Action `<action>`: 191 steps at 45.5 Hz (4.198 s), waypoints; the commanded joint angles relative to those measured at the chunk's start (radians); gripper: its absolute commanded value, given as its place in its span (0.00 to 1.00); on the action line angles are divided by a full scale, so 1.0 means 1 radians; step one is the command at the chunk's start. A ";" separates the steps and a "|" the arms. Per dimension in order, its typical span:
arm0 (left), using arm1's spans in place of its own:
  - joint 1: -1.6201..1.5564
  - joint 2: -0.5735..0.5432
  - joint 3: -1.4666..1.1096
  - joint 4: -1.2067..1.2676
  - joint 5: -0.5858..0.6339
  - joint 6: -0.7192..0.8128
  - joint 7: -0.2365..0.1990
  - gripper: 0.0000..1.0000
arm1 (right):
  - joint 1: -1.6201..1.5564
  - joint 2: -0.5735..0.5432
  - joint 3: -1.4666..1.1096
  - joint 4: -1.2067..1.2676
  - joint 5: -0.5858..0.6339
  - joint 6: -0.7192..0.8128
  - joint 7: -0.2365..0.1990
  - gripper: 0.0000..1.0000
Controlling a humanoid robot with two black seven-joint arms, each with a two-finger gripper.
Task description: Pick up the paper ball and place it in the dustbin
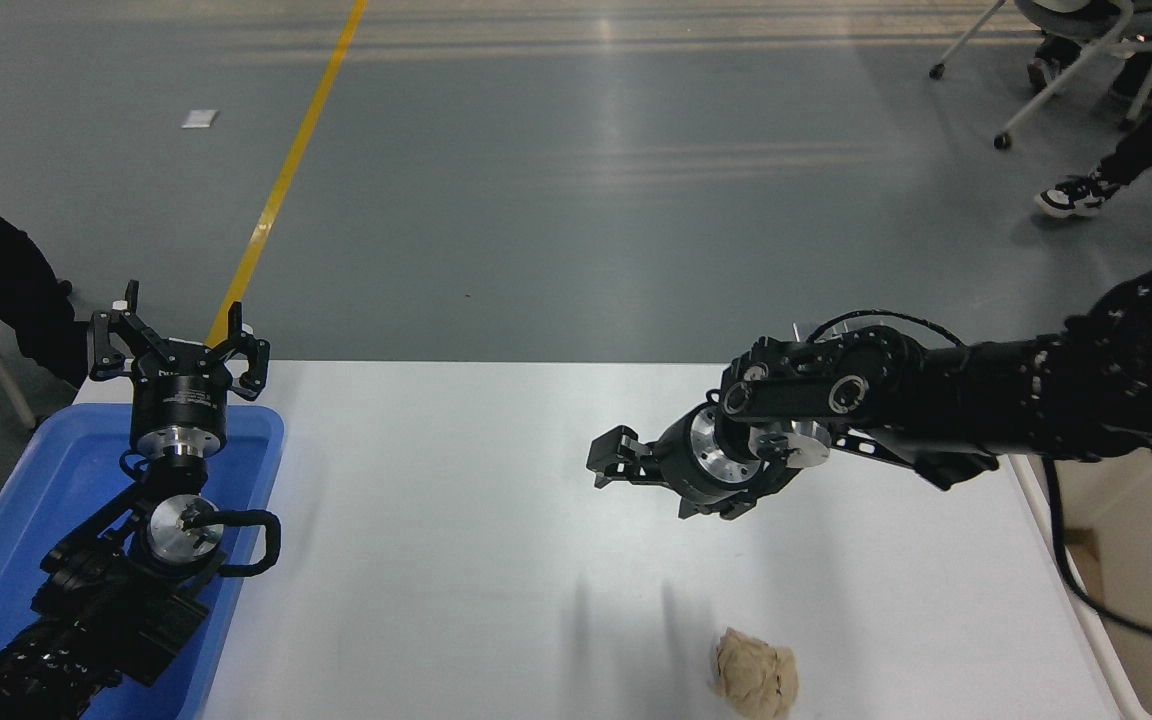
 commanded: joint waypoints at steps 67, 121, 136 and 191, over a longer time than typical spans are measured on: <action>0.000 0.002 0.000 0.000 0.000 -0.001 -0.001 0.99 | 0.208 0.020 -0.264 0.462 -0.276 0.214 -0.034 1.00; 0.000 0.002 0.001 0.000 0.000 -0.001 -0.001 0.99 | -0.401 0.086 -0.118 0.095 -0.498 -0.190 -0.032 0.89; 0.000 0.002 0.001 0.000 0.001 -0.001 -0.001 0.99 | -0.410 0.087 -0.118 0.100 -0.478 -0.191 -0.028 0.49; 0.000 0.003 0.001 0.000 0.003 -0.001 0.000 0.99 | 0.885 -0.255 -0.339 0.494 -0.141 0.467 -0.026 0.00</action>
